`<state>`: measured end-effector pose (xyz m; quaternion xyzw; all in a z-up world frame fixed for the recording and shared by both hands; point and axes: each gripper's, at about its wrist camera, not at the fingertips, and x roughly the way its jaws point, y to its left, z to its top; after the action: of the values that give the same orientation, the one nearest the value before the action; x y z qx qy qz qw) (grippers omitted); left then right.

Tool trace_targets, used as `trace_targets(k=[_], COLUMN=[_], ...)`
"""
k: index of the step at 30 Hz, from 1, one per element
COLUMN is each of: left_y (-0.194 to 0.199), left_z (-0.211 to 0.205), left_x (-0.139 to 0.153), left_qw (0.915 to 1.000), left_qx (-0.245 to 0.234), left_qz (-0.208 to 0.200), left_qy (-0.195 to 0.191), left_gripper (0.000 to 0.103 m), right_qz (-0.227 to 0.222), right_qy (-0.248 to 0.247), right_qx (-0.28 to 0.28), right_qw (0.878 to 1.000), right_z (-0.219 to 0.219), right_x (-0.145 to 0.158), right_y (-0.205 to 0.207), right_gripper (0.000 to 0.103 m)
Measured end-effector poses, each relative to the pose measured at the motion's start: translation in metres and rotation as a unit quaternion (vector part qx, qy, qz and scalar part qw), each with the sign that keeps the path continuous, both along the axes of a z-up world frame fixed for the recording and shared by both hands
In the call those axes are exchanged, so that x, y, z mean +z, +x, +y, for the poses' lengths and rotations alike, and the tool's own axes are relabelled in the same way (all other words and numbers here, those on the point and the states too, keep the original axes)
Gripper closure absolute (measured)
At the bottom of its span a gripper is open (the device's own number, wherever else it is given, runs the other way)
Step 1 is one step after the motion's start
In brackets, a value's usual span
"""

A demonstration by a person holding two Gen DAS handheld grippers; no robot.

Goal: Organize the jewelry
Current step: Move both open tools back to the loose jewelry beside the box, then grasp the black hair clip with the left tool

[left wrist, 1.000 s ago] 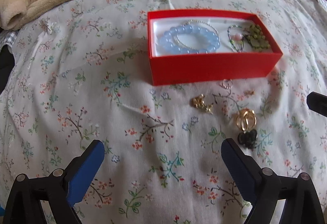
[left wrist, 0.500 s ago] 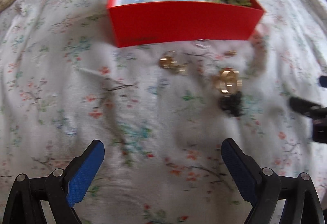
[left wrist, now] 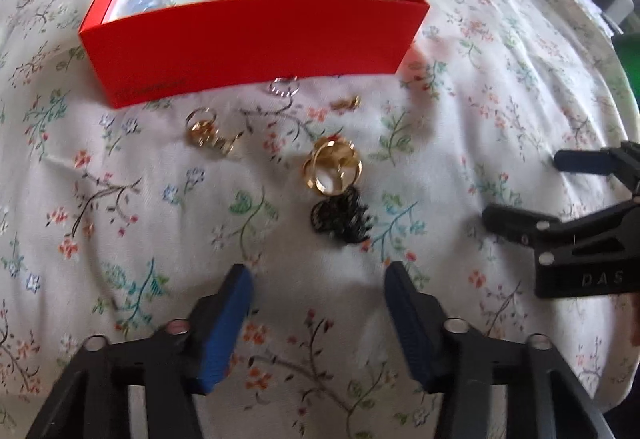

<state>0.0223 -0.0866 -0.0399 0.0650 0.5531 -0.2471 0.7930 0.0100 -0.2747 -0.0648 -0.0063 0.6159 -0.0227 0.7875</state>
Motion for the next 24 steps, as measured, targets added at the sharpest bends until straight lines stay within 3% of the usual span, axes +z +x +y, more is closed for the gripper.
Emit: trace_targets(k=[7,12,24], left_y=[0.005,0.007,0.006], left_z=[-0.012,-0.024,-0.001], left_x=[0.001,-0.002,0.012], left_qw=[0.9997,0.9996,0.9989], left_qx=[0.000,-0.007,-0.017], left_qz=[-0.013,-0.028,-0.043], left_qy=[-0.019,-0.005,0.005], left_gripper=[0.058,0.075,0.077], right_qz=[0.004,0.001,-0.016], right_qy=[0.004,0.003,0.013], right_qx=[0.003,-0.003,-0.015], right_qw=[1.000,1.000,1.000], right_z=[-0.003,-0.007,0.002], right_x=[0.000,0.005,0.020], right_y=[-0.001,0.001,0.008], right_gripper=[0.000,0.000,0.000])
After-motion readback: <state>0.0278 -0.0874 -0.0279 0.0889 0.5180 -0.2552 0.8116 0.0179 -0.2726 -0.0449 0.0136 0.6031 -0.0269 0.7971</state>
